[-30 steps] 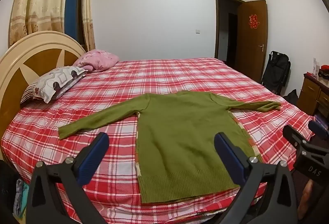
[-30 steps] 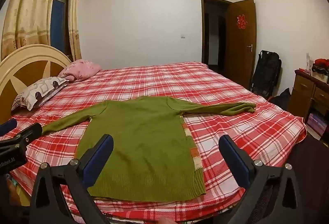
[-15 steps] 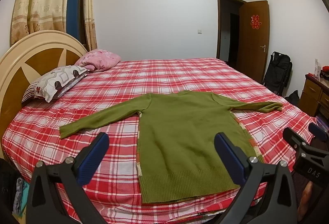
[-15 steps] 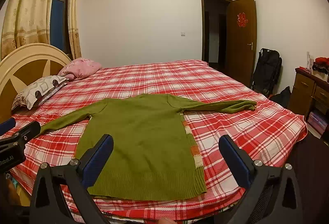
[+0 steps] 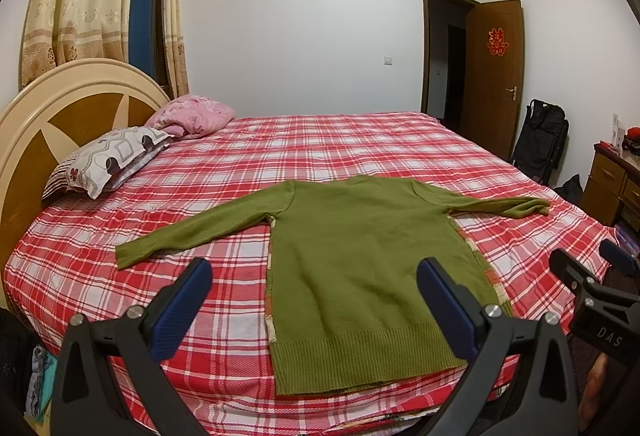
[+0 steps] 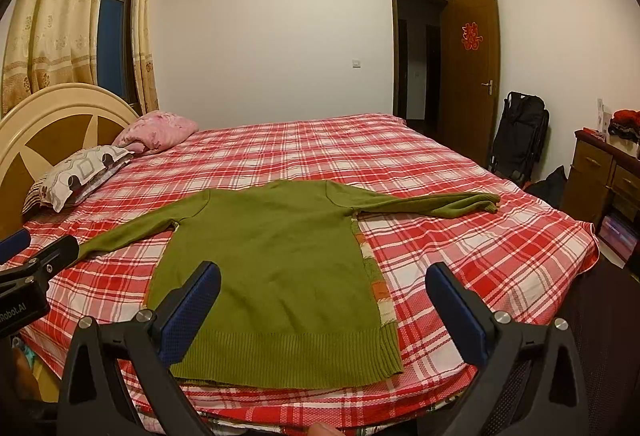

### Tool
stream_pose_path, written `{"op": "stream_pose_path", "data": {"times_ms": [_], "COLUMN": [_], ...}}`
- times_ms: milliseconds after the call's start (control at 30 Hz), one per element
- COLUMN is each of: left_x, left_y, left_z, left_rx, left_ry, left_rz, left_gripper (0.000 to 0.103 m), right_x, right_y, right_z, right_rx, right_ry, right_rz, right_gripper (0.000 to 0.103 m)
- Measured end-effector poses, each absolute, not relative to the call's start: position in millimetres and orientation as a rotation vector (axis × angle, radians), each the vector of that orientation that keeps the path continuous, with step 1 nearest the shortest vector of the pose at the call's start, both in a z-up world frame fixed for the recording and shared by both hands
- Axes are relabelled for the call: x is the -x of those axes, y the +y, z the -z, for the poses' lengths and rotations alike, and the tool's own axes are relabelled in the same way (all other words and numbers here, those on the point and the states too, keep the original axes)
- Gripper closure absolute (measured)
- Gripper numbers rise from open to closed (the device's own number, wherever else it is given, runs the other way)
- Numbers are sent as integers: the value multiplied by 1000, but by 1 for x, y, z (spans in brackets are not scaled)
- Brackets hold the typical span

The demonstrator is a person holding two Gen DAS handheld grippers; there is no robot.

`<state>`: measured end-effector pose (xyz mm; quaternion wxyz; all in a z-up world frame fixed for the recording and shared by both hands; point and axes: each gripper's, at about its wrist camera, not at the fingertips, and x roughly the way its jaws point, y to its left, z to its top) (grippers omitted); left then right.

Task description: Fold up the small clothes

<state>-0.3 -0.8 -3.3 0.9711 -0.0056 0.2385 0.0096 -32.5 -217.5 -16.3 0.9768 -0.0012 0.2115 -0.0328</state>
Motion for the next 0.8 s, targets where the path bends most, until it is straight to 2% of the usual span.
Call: {"op": "stream_pose_path", "data": {"times_ms": [800], "left_x": [-2], "left_y": [-1], "left_z": [6], "left_rx": [16], "left_ry": [495], "left_rz": [-18], "left_gripper": [0], "right_x": [31], "right_y": [-217], "right_z": [19], "right_rx": [-3], "right_ry": [440], "right_rz": [62], "right_gripper": [1]}}
